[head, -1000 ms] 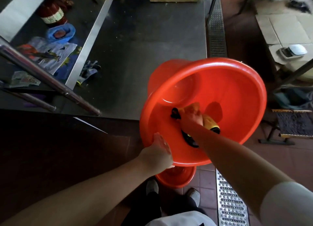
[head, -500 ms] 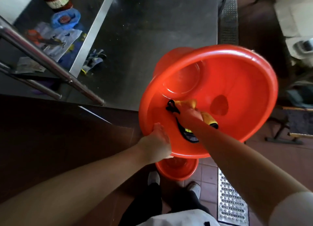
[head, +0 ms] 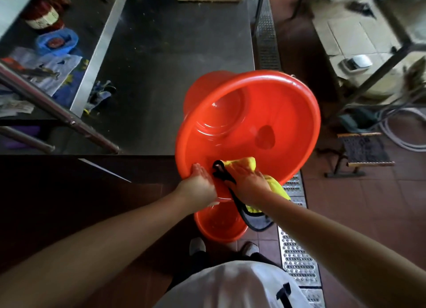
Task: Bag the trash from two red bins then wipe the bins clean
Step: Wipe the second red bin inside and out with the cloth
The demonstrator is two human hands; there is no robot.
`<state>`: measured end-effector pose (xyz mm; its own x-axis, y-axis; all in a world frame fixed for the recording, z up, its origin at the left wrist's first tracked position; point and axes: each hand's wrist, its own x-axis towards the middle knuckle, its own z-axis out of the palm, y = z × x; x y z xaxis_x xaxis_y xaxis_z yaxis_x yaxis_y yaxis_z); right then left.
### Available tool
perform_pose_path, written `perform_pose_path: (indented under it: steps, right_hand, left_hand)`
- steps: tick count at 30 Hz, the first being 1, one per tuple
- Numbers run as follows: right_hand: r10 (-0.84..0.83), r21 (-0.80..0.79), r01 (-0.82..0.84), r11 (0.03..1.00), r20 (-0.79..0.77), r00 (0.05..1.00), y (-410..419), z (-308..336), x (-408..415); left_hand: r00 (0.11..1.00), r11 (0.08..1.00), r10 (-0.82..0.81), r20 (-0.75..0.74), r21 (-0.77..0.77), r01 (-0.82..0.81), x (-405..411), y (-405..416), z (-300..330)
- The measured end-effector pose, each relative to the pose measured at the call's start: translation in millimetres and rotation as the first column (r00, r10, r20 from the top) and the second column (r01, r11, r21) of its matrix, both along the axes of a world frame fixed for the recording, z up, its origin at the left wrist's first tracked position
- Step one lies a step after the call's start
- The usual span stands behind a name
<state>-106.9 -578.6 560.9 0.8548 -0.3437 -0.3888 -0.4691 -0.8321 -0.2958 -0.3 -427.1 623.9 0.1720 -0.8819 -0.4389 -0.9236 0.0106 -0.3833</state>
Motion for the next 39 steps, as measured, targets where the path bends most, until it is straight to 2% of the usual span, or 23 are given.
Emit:
perform_pose_path:
  steps: [4, 6, 8, 14, 18, 21, 25, 28, 32, 34, 37, 39]
  right_hand:
    - [-0.029, 0.009, 0.030, 1.000, -0.040, 0.999, -4.8, -7.2, 16.4]
    - [-0.042, 0.011, 0.043, 0.999, -0.041, 0.998, -9.3, -13.3, 29.3]
    - [-0.050, -0.002, 0.050, 0.999, -0.048, 0.998, -18.0, -21.2, 47.4]
    - [-0.058, -0.008, 0.057, 0.998, -0.067, 0.996, -51.0, -48.3, 114.0]
    - [-0.090, -0.010, 0.090, 0.996, -0.105, 0.990, -60.7, -67.4, 142.7]
    - [-0.101, -0.016, 0.100, 0.995, -0.071, 0.992, -61.0, -74.7, 148.8]
    - [-0.082, 0.009, 0.083, 0.996, -0.070, 0.994, -49.6, -64.1, 134.3]
    - [-0.082, 0.013, 0.083, 0.996, -0.065, 0.995, -35.8, -49.6, 109.4]
    - [-0.071, -0.008, 0.071, 0.997, -0.089, 0.993, -20.9, -21.0, 75.8]
    - [-0.058, 0.024, 0.061, 0.998, -0.096, 0.994, -10.2, -7.2, 56.5]
    - [-0.040, 0.123, 0.043, 0.991, -0.028, 0.999, 2.4, 10.7, 25.8]
    - [0.022, 0.145, -0.024, 0.989, 0.017, 1.000, 2.6, 22.6, 9.3]
  left_hand:
    - [0.998, 1.000, -0.029, 0.051, 0.013, 0.028, -7.9, -1.6, 0.9]
    - [0.996, 0.996, -0.065, 0.059, 0.068, 0.061, -7.9, -2.7, 1.8]
    - [0.986, 0.991, -0.113, 0.124, 0.087, 0.103, -6.0, -4.2, 7.3]
    - [0.982, 0.987, -0.130, 0.134, -0.074, 0.141, -3.1, -8.7, 12.0]
    - [0.978, 0.983, -0.110, 0.176, -0.126, 0.134, -5.0, -5.8, 0.5]
    - [0.970, 0.986, -0.113, 0.214, -0.096, 0.136, -0.6, -4.6, -3.9]
    - [0.983, 0.992, -0.092, 0.158, -0.071, 0.104, 5.3, -5.4, 2.3]
    - [0.990, 0.985, -0.115, 0.078, -0.117, 0.124, 6.1, -6.9, 10.3]
    - [0.979, 0.982, -0.187, 0.075, 0.031, 0.185, 7.3, -10.4, 13.9]
    - [0.989, 0.991, -0.133, 0.063, 0.030, 0.132, 10.0, -10.7, 21.5]
    - [0.986, 0.977, -0.165, 0.015, 0.137, 0.162, 14.2, -11.2, 14.7]
    - [0.981, 0.973, -0.195, 0.005, 0.125, 0.193, 19.0, -13.7, 16.6]
